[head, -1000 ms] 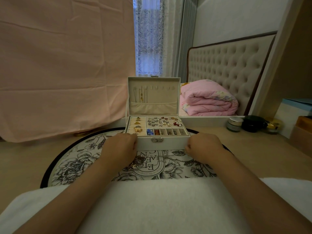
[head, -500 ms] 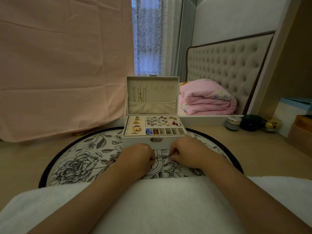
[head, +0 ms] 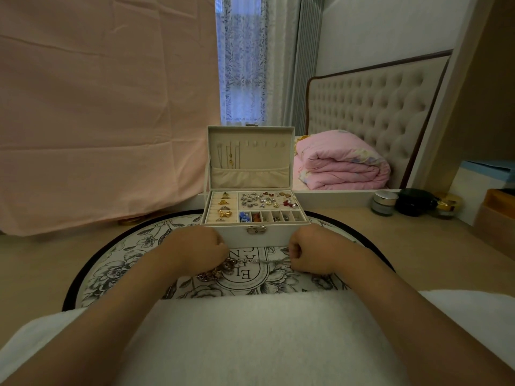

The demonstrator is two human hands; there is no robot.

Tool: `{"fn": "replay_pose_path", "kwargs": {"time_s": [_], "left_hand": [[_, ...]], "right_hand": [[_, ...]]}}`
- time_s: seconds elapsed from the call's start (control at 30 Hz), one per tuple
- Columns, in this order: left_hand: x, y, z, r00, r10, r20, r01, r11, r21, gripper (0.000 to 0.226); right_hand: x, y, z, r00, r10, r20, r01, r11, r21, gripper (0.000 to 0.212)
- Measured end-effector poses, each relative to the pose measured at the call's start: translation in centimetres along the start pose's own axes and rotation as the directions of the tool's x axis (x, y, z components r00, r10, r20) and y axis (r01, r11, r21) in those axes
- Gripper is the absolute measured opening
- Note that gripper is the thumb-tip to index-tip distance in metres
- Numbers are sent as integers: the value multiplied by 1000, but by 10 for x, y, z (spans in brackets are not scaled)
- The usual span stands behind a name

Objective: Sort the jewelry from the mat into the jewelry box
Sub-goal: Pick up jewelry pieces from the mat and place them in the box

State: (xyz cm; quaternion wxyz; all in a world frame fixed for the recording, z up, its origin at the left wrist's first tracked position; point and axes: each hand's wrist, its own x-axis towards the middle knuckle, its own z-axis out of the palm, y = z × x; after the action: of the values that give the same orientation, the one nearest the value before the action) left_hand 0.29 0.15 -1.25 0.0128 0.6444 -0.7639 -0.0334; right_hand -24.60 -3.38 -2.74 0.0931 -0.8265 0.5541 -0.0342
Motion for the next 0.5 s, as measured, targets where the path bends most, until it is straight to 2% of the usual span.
{"fn": "replay_pose_path", "kwargs": {"time_s": [0.1,0.2,0.27,0.37,0.43,0.5], "left_hand": [[-2,3,1,991,-38,125,24,993,116,36],[-3,13,3,1000,2,14,-4,983,183,31],[-4,19,4,989,59,-138,-43,992,116,20],[-1,28,13,935,170,-310,-205,975,-84,9],[4,38,23,927,240,-286,-301,934,-193,19],[11,49,30,939,287,-191,-332,901,-280,36]], "right_hand": [[-1,0,-1,1000,-8,13,8,1000,-29,7],[-2,-3,1,994,-87,-60,85,996,-33,12],[-1,-5,4,989,-130,-69,131,991,10,15],[3,-5,7,982,-172,-82,175,984,38,10],[4,-5,9,973,-213,-91,214,977,4,9],[4,-4,12,971,-225,-83,227,974,20,10]]}}
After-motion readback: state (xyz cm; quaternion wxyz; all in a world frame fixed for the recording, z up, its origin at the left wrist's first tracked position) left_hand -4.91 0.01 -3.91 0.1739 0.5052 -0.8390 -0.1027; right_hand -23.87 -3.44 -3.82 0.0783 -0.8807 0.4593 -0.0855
